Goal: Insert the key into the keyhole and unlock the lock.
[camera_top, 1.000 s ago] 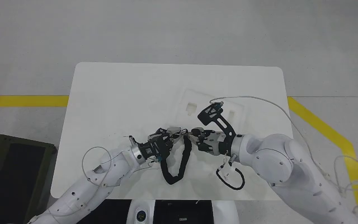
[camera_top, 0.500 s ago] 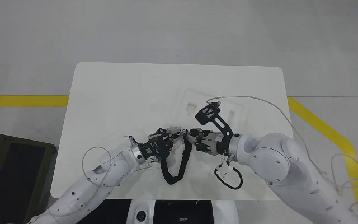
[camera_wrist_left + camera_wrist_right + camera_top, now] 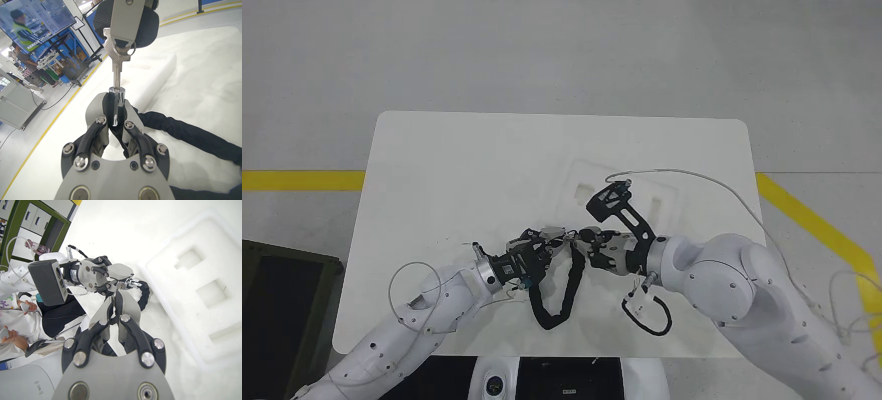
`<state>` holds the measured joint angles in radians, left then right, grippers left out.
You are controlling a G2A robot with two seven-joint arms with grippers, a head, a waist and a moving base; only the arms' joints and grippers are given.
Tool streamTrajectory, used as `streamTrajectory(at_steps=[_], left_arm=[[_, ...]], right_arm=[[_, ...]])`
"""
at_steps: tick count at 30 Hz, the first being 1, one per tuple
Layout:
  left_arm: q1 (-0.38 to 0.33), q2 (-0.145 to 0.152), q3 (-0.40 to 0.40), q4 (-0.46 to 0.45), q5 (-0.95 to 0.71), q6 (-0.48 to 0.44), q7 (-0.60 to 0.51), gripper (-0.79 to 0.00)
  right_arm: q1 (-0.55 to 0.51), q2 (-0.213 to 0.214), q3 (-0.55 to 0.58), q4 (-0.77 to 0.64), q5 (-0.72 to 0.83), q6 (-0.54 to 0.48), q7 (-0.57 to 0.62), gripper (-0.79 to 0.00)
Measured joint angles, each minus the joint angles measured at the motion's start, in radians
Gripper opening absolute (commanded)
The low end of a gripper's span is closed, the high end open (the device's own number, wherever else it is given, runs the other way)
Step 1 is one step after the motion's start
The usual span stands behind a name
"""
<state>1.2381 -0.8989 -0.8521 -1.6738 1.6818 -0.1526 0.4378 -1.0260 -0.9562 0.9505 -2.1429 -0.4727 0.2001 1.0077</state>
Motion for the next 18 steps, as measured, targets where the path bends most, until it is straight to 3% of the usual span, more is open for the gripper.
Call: streamTrajectory(at_steps=[12, 14, 15, 17, 18], left_arm=[[0.000, 0.000, 0.000, 0.000, 0.000, 0.000, 0.000, -0.785], [0.000, 0.000, 0.000, 0.000, 0.000, 0.000, 0.000, -0.785], [0.000, 0.000, 0.000, 0.000, 0.000, 0.000, 0.000, -0.785], [0.000, 0.000, 0.000, 0.000, 0.000, 0.000, 0.000, -0.785], [0.000, 0.000, 0.000, 0.000, 0.000, 0.000, 0.000, -0.785]], right_arm=[[0.020, -0.015, -0.024, 0.035, -0.009, 0.006, 0.000, -0.782], [0.021, -0.017, -0.025, 0.037, -0.009, 0.006, 0.001, -0.431], [0.022, -0.018, -0.025, 0.038, -0.009, 0.005, 0.001, -0.394], [0.021, -0.019, -0.023, 0.039, -0.008, 0.002, 0.001, -0.111], [0.021, -0.020, -0.021, 0.039, -0.007, -0.001, 0.001, -0.068]])
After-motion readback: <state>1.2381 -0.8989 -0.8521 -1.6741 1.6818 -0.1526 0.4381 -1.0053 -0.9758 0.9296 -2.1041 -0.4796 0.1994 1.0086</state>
